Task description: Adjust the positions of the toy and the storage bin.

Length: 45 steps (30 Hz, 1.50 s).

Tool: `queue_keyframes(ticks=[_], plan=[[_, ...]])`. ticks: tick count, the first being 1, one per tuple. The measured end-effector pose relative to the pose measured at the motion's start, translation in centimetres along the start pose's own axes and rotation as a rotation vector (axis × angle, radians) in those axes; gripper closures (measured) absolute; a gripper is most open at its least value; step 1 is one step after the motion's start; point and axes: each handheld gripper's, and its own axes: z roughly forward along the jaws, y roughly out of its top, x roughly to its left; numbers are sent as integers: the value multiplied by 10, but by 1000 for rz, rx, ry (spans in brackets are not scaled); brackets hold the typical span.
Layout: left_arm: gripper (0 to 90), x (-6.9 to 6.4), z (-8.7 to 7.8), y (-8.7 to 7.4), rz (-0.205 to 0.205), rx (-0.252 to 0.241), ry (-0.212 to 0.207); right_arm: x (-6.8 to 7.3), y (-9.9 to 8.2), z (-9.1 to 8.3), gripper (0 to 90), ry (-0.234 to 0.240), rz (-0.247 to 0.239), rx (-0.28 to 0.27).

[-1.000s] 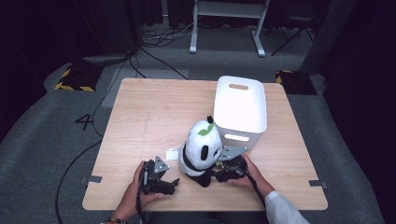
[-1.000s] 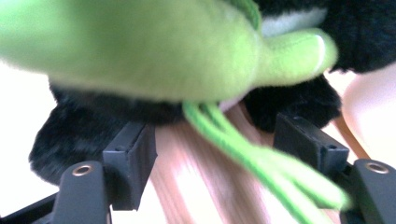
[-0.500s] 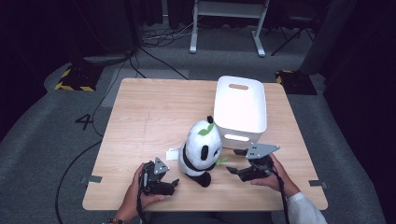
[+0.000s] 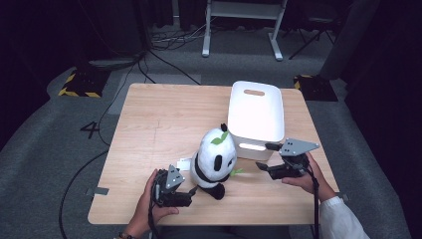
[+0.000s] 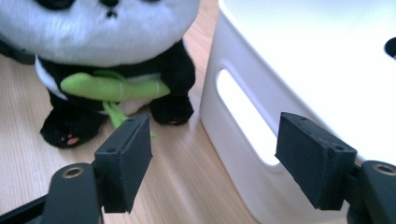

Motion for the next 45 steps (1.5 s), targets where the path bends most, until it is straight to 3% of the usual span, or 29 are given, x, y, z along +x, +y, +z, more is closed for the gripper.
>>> queue_keyframes(ticks=[3, 7, 9, 11, 14, 16, 20, 23, 32, 37, 41, 45], plan=[[162, -7, -1, 6, 10, -16, -8, -4, 6, -4, 265, 13, -15, -16], [161, -14, -3, 13, 24, -23, -24, -8, 13, -6, 264, -5, -25, -13], [161, -18, -1, 21, 9, -49, 15, -13, 18, -6, 266, -11, -23, -14], [162, -19, -2, 26, 6, -75, -2, -16, 21, -5, 269, -24, -24, -13], [162, -21, -2, 31, 3, -95, -13, -17, 22, -7, 272, -3, -12, -38], [162, -22, 1, 35, 0, -108, -6, -17, 25, -5, 274, -8, -11, -31], [160, -22, 13, 42, -21, -137, -3, -18, 32, 13, 294, -8, -3, 48], [156, -22, 22, 44, -21, -129, -16, -17, 31, 27, 315, -22, 0, 106], [26, -19, 41, 48, -34, -132, 1, -19, 29, 46, 365, -30, 29, 159], [201, -17, 46, 52, 43, -119, 36, -24, 28, 48, 403, -39, 53, 150], [340, -14, 46, 54, 48, -107, 64, -26, 29, 49, 473, -49, 46, 152], [420, -11, 46, 55, 78, -100, 92, -30, 31, 49, 635, -60, 3, 151]])
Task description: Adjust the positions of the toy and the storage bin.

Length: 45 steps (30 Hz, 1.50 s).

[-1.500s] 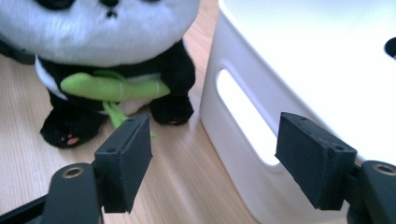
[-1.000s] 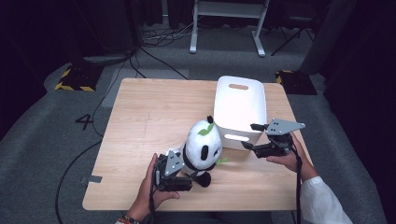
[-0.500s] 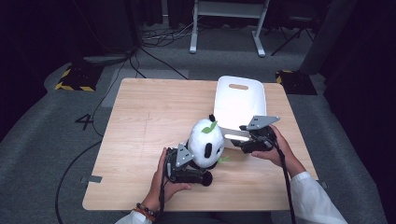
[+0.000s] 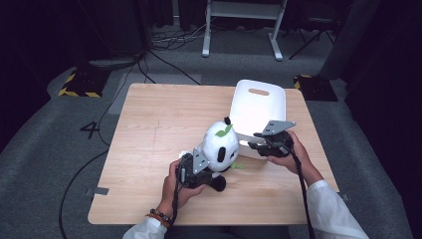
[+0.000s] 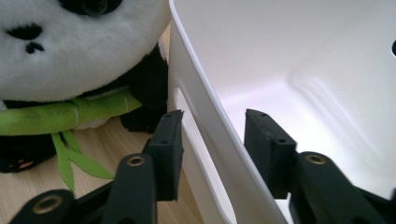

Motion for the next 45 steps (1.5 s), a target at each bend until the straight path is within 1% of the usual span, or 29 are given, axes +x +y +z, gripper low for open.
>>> queue_keyframes(ticks=[1, 2, 3, 4, 6, 9, 11, 12, 14, 18, 19, 22, 25, 26, 27, 30, 37, 38, 39, 40, 41, 42, 43, 44, 45], plan=[[421, 0, 0, 0, 0, 0, 0, -1, 0, 0, 678, 0, -9, 0], [421, 1, -1, 0, -4, 3, 0, -1, 0, 0, 678, 0, -9, 0], [420, 4, -2, -1, -15, 7, 6, -4, 1, -1, 715, 19, -26, 3], [420, 6, -3, -1, -21, 11, 8, -6, 1, -1, 729, 30, -44, 0], [420, 12, -4, -2, -38, 12, 19, -7, 2, -2, 754, 50, -56, -2], [420, 20, -5, -5, -64, 14, 27, -8, 1, -3, 767, 62, -90, -7], [419, 22, -6, -5, -70, 14, 35, -7, 0, -4, 768, 66, -98, -8], [418, 25, -6, -6, -79, 15, 42, -7, 0, -6, 770, 75, -114, -5], [417, 27, -6, -6, -87, 15, 48, -6, -2, -8, 771, 83, -127, -8], [415, 30, -6, -7, -94, 16, 59, -1, -8, -15, 773, 115, -169, -20], [415, 33, -7, -8, -102, 17, 61, 2, -10, -18, 772, 124, -181, -23], [415, 36, -6, -8, -112, 16, 69, 8, -17, -28, 770, 156, -214, -32], [415, 39, -6, -9, -119, 16, 73, 16, -23, -37, 769, 178, -226, -36], [415, 39, -6, -9, -119, 16, 73, 16, -23, -37, 769, 178, -226, -36], [415, 39, -6, -9, -118, 17, 76, 22, -27, -42, 766, 177, -237, -42], [413, 41, -5, -9, -124, 13, 78, 29, -32, -49, 764, 179, -247, -49], [413, 46, 2, -9, -132, -5, 77, 36, -38, -57, 760, 183, -259, -57], [413, 47, 3, -8, -134, -6, 77, 37, -38, -58, 755, 181, -260, -56], [411, 48, 4, -8, -133, -7, 77, 39, -40, -60, 686, 173, -266, -61], [410, 50, 6, -8, -136, -12, 75, 39, -40, -62, 604, 168, -258, -74], [408, 50, 6, -8, -136, -12, 75, 39, -40, -62, 604, 168, -258, -74], [408, 50, 6, -8, -138, -13, 71, 39, -41, -65, 567, 165, -252, -83], [406, 49, 6, -9, -131, -13, 70, 39, -42, -73, 496, 150, -249, -108], [406, 49, 6, -9, -131, -13, 70, 39, -42, -73, 496, 150, -249, -108], [405, 48, 6, -9, -118, -8, 66, 36, -43, -81, 471, 126, -214, -138]])
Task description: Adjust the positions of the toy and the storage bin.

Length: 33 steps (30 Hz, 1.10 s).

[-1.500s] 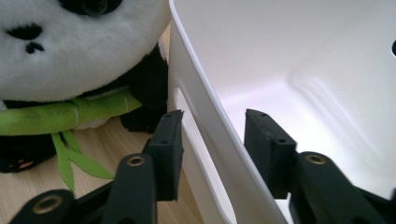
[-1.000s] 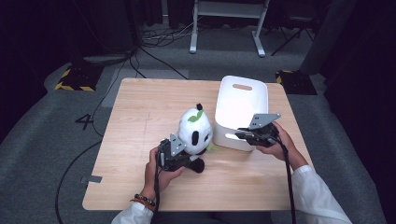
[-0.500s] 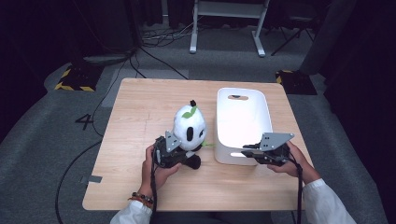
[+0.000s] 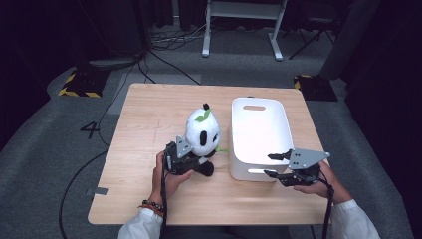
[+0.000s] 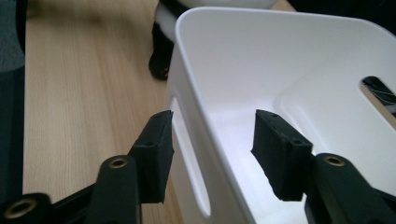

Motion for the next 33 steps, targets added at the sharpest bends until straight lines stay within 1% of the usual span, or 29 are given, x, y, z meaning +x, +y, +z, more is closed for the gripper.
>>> queue_keyframes(ticks=[1, 2, 5, 6, 7, 8, 11, 12, 13, 14, 15, 16, 17, 18, 19, 20, 21, 22, 23, 25, 26, 27, 29, 30, 31, 32, 33], plan=[[405, -1, 0, 0, 7, 2, 0, -1, -1, -4, 456, -11, 12, -18], [405, -1, 0, 0, 10, 2, 2, -3, -2, -8, 453, -33, 24, -28], [405, -1, 0, 0, 8, -1, 1, -9, -6, -18, 461, -85, 63, -47], [405, -1, 0, 0, 8, -1, 1, -9, -6, -18, 461, -85, 63, -47], [404, -1, 0, -1, 7, -1, 0, -12, -8, -22, 453, -93, 87, -57], [403, -1, 0, -1, 6, -1, -1, -17, -12, -28, 459, -127, 129, -78], [402, -1, 0, -1, 8, -1, 1, -23, -16, -36, 445, -149, 182, -109], [401, -1, 0, -1, 4, -1, -1, -25, -17, -37, 435, -171, 190, -103], [400, -1, 0, -1, 4, -1, -1, -25, -17, -37, 435, -171, 190, -103], [400, -1, 0, -1, 2, -4, -2, -29, -19, -38, 421, -210, 206, -83], [399, -1, 0, -1, 2, -4, -2, -29, -19, -38, 421, -210, 206, -83], [399, -1, 0, -1, 1, -6, -2, -33, -22, -37, 405, -240, 235, -64], [398, -1, 0, -1, 1, -6, -2, -33, -22, -37, 405, -240, 235, -64], [398, -2, 0, -1, 2, -6, 0, -37, -27, -34, 370, -260, 264, -50], [398, -2, 0, -1, 3, -7, 0, -39, -29, -32, 367, -267, 281, -46], [397, -2, 0, -1, 3, -7, 0, -39, -29, -32, 367, -267, 281, -46], [397, -1, 1, -2, 4, -8, -2, -42, -35, -28, 339, -270, 321, -47], [396, -1, 1, -2, 4, -8, -2, -42, -35, -28, 339, -270, 321, -47], [396, -1, 1, -2, 3, -10, -4, -45, -39, -23, 326, -271, 359, -38], [396, -1, 1, -2, 3, -10, -4, -47, -43, -17, 312, -258, 391, -34], [396, -1, 1, -2, 3, -10, -4, -47, -43, -17, 312, -258, 391, -34], [396, -1, 1, -2, 3, -11, -4, -48, -44, -12, 312, -233, 417, -42], [395, -1, 1, -2, 3, -11, -4, -48, -43, -7, 298, -238, 424, -23], [395, -1, 1, -2, 4, -11, -5, -49, -43, -4, 282, -232, 428, -13], [395, -1, 1, -2, 4, -11, -5, -49, -43, -4, 282, -232, 428, -13], [395, -1, 1, -2, 3, -11, -5, -49, -42, -1, 278, -235, 440, -5], [394, -1, 1, -2, 4, -11, -4, -51, -42, 4, 279, -251, 451, 10]])
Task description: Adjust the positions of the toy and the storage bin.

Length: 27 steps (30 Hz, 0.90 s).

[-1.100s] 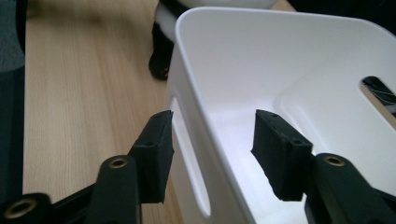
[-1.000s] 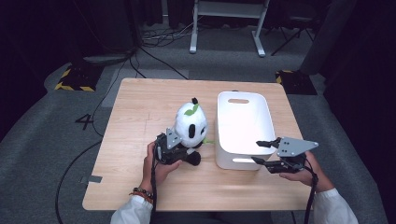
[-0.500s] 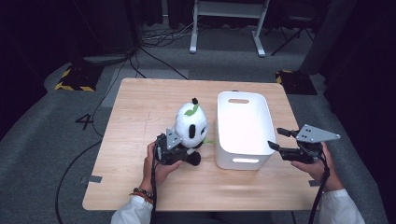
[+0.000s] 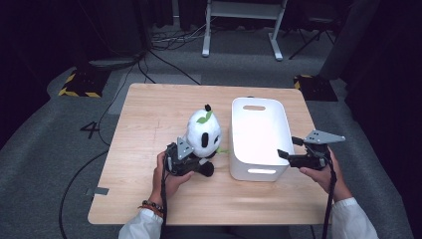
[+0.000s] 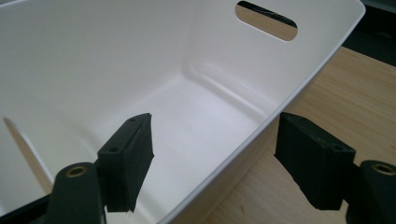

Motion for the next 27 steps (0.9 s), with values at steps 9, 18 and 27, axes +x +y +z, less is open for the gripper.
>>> queue_keyframes(ticks=[9, 18, 27], plan=[[393, 1, 1, 1, -2, 0, 3, 2, 5, 15, 287, -9, 43, -2], [321, 4, 2, 1, -20, -23, -14, 17, 19, 31, 281, -40, 28, 12], [180, -2, -11, 4, -36, -62, -1, 18, 16, 9, 272, -5, 24, -51]])
